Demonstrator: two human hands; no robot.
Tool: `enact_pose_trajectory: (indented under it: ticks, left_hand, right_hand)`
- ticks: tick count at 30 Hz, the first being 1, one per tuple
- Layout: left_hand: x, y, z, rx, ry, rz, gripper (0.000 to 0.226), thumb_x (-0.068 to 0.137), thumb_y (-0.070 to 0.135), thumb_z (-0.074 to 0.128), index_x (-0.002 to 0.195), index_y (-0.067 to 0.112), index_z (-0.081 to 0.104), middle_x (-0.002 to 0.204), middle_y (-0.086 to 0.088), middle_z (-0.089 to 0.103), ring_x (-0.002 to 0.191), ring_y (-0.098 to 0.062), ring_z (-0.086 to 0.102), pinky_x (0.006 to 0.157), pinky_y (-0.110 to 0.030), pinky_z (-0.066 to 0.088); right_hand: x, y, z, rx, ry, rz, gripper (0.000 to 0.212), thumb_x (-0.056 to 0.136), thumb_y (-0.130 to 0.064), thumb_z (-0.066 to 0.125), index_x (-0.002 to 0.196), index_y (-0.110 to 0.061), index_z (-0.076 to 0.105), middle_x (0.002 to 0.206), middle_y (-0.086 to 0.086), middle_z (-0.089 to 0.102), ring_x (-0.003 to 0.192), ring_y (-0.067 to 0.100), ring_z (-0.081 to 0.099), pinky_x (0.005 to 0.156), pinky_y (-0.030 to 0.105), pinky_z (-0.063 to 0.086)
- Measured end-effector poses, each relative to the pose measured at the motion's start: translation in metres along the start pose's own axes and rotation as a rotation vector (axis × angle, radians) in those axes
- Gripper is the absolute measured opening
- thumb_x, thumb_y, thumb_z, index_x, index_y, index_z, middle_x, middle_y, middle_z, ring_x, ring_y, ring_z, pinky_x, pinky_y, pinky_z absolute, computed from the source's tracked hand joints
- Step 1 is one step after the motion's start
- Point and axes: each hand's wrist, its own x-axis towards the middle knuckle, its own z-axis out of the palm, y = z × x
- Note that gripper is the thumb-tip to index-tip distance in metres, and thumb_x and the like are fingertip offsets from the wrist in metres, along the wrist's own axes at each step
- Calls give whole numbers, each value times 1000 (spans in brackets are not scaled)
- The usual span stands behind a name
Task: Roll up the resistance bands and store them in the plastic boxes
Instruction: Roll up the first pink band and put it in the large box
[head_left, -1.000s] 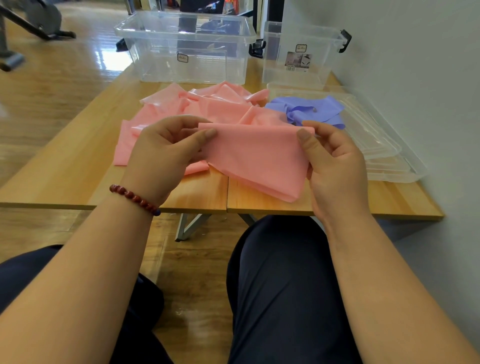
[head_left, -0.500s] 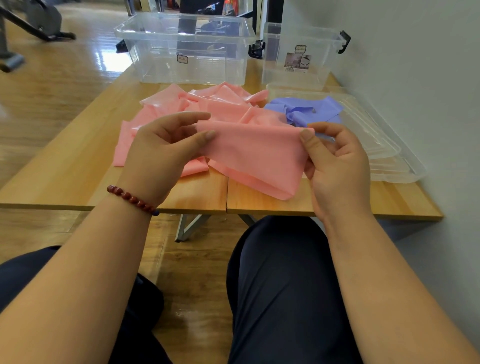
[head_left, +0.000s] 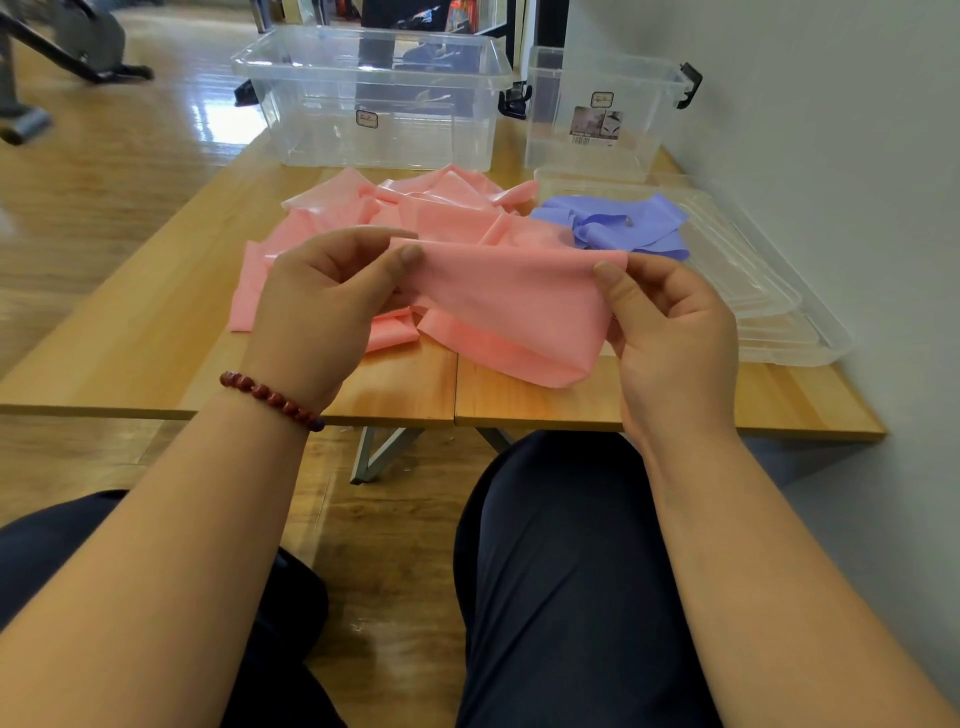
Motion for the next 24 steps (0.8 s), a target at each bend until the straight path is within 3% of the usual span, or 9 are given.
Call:
enact_pose_trajectory:
  ticks: [5, 8, 11, 16, 24]
  left_hand:
    - [-2, 0, 0, -18, -21, 2, 16, 91, 18, 65, 102, 30, 66, 88, 5, 72, 85, -12, 70, 75, -26, 59]
    - [-2, 1, -2, -27, -69, 4, 20, 88, 19, 67, 103, 31, 67, 96, 3, 71, 92, -14, 69, 79, -26, 57]
    - [-2, 1, -2, -25, -53, 22, 22, 89, 16, 67, 104, 32, 67, 95, 9, 71, 91, -7, 69, 77, -20, 55]
    - [0, -1, -2, 2, 18, 32, 22, 88, 19, 69, 108, 28, 66, 89, 8, 66, 84, -1, 65, 75, -19, 55]
    - [-2, 2, 2, 7, 9, 79, 13, 89, 21, 66, 98, 31, 65, 90, 13, 70, 86, -1, 67, 74, -17, 54]
  right_hand:
    - [3, -5, 1, 20, 11, -7, 7, 91, -30, 70, 97, -29, 67, 88, -7, 70, 86, 11, 66, 73, 30, 54]
    - [5, -8, 0, -5, 3, -22, 4, 93, -30, 67, 94, -33, 69, 76, -12, 66, 81, 11, 62, 77, 41, 55]
    - [6, -9, 1, -13, -6, -5, 5, 93, -29, 67, 91, -33, 71, 82, -11, 70, 85, 10, 66, 81, 42, 58]
    - [5, -6, 2, 38, -75, 26, 13, 89, -19, 72, 99, -27, 69, 101, -1, 72, 97, 16, 69, 78, 31, 57]
    - [5, -4, 0, 147, -62, 81, 8, 90, -14, 69, 95, -20, 66, 94, -2, 73, 92, 16, 68, 78, 35, 56]
